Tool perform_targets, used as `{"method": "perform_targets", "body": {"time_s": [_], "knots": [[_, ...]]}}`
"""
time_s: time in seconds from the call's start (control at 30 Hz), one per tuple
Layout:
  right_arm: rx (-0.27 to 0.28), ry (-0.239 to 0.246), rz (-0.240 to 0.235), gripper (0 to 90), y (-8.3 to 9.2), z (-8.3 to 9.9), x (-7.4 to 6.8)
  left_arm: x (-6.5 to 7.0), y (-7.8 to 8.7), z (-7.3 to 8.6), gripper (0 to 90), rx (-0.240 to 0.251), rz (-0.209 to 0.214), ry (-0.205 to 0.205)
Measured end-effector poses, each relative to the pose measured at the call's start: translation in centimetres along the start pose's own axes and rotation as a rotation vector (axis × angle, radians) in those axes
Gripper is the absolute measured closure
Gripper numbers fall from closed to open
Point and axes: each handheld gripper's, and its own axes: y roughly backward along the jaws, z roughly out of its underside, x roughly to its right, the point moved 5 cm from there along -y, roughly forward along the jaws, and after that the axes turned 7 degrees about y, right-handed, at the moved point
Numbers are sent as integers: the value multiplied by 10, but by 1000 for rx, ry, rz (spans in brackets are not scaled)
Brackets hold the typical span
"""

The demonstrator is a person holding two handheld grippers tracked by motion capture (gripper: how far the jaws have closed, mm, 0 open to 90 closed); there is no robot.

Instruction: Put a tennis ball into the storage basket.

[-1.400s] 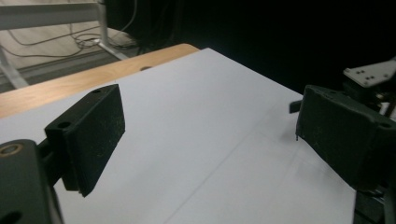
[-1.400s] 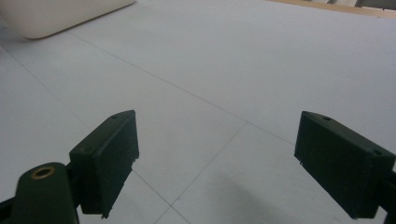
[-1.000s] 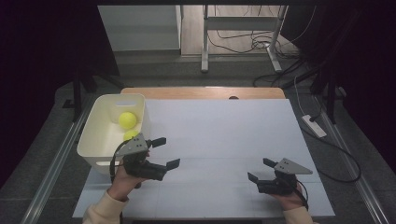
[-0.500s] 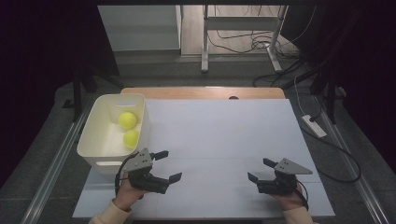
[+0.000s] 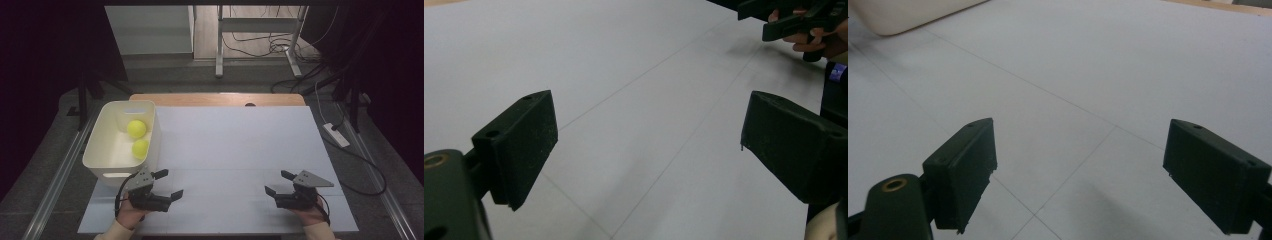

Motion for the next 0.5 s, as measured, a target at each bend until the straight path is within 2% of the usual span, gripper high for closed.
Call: {"method": "perform_targets", "body": {"time_s": [0.23, 0.5], "knots": [[-7, 6, -10, 137, 0, 1, -2, -2, 4, 14, 88, -25, -16, 6], [-15, 6, -25, 137, -1, 2, -3, -7, 5, 15, 88, -15, -25, 17]]}}
